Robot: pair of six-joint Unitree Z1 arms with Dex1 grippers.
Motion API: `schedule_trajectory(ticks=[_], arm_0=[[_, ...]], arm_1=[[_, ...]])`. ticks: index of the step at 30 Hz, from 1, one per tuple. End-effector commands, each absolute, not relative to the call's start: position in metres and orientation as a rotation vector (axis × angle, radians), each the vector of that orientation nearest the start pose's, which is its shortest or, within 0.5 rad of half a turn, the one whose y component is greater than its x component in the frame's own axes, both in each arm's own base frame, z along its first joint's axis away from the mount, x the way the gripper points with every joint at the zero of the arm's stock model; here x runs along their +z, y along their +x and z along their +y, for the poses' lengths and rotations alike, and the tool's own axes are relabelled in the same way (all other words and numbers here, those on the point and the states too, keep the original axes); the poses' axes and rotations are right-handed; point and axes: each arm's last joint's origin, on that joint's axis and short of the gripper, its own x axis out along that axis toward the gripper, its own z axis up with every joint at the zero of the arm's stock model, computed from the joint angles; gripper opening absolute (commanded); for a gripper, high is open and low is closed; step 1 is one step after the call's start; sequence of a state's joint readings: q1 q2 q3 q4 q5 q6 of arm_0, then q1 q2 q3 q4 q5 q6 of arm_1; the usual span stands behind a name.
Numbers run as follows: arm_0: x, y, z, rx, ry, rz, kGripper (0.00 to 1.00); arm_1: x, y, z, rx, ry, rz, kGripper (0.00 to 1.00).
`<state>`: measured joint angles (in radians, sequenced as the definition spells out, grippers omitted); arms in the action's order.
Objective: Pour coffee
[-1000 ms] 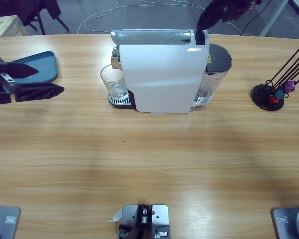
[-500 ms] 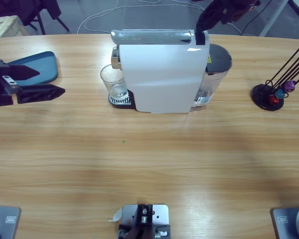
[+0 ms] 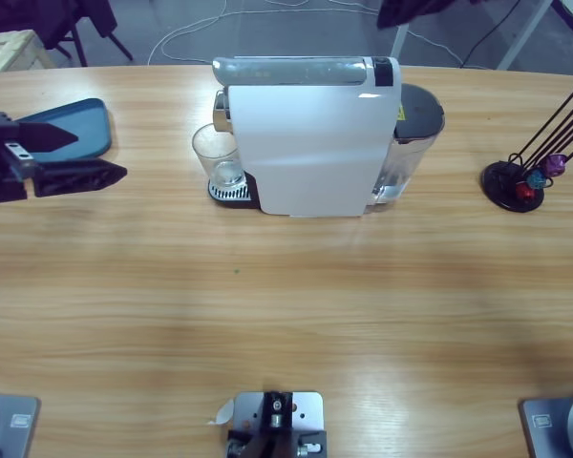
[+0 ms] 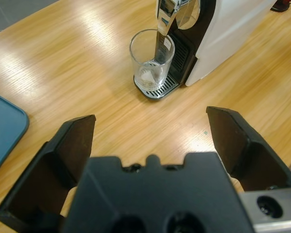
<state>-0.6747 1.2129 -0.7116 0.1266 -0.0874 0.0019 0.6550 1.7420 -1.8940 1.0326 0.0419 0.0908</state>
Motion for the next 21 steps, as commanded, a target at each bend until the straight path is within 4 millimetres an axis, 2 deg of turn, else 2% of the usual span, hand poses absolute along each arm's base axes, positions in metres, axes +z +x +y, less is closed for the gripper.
schedule_trajectory(ticks=[1, 6, 10, 11, 12, 13, 14, 21], arm_0=[[0.305, 0.14, -0.12, -0.717, 0.174, 0.617, 1.0], [0.303, 0.139, -0.12, -0.718, 0.168, 0.628, 1.0], [0.302, 0.139, -0.12, -0.716, 0.168, 0.629, 1.0], [0.302, 0.139, -0.12, -0.717, 0.168, 0.631, 1.0], [0.302, 0.139, -0.121, -0.718, 0.168, 0.634, 1.0], [0.302, 0.139, -0.121, -0.719, 0.168, 0.634, 1.0], [0.301, 0.14, -0.121, -0.719, 0.168, 0.634, 1.0], [0.298, 0.144, -0.124, -0.714, 0.175, 0.65, 1.0]], arm_1=[[0.445, 0.257, 0.205, 0.623, -0.167, 0.888, 1.0], [0.443, 0.259, 0.206, 0.615, -0.158, 0.889, 1.0], [0.435, 0.271, 0.213, 0.561, -0.177, 0.9, 0.995], [0.431, 0.275, 0.215, 0.546, -0.189, 0.914, 0.941], [0.424, 0.279, 0.217, 0.535, -0.203, 0.939, 0.633], [0.42, 0.285, 0.218, 0.526, -0.217, 0.95, 0.062], [0.418, 0.289, 0.22, 0.517, -0.23, 0.946, 0.0], [0.412, 0.307, 0.233, 0.506, -0.243, 0.969, 0.0]])
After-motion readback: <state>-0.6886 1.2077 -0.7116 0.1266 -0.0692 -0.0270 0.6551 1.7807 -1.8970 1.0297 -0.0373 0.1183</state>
